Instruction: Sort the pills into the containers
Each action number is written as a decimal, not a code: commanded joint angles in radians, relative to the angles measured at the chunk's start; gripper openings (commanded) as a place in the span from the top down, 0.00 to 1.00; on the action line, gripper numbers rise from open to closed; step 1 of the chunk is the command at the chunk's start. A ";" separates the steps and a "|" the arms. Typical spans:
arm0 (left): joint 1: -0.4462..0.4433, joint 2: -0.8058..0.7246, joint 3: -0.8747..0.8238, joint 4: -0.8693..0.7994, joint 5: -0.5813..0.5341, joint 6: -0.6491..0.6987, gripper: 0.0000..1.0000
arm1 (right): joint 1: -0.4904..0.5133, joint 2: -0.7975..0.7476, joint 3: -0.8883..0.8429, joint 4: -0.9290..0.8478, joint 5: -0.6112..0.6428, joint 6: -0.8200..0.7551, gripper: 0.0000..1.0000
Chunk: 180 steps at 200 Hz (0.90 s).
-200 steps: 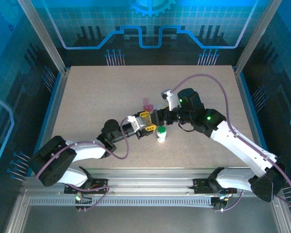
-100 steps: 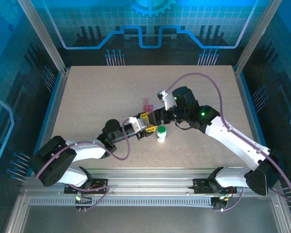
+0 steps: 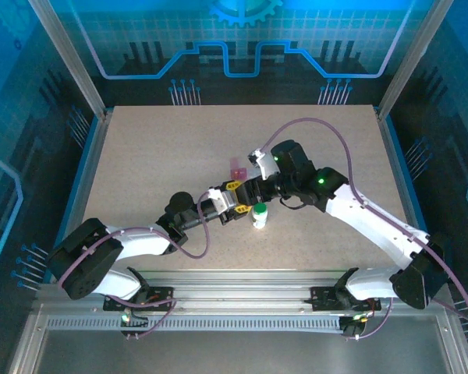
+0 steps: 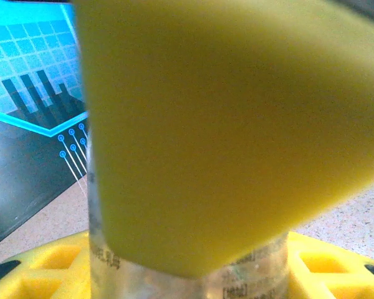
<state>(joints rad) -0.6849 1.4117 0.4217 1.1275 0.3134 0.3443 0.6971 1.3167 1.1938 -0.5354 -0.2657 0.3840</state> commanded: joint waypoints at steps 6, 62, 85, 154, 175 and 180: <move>-0.007 -0.036 -0.004 0.063 -0.019 0.022 1.00 | 0.019 0.012 0.044 -0.067 0.031 -0.029 0.40; -0.007 -0.038 -0.017 0.072 -0.069 0.027 0.87 | 0.013 0.000 0.078 -0.094 0.083 -0.045 0.61; -0.007 -0.036 -0.031 0.096 -0.086 0.024 0.01 | -0.009 -0.007 0.091 -0.098 0.103 -0.061 0.63; -0.007 -0.087 -0.114 0.272 -0.252 -0.079 0.01 | -0.240 0.116 0.150 -0.100 0.328 -0.210 0.65; -0.007 -0.163 -0.132 0.242 -0.447 -0.192 0.01 | -0.333 0.245 0.191 -0.071 0.402 -0.250 0.68; -0.007 -0.184 -0.137 0.231 -0.496 -0.228 0.01 | -0.359 0.282 0.207 -0.063 0.398 -0.249 0.68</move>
<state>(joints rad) -0.6914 1.3262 0.3134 1.2911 0.0826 0.2836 0.4416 1.4487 1.3449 -0.6212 0.0078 0.2104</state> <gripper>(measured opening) 0.991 0.488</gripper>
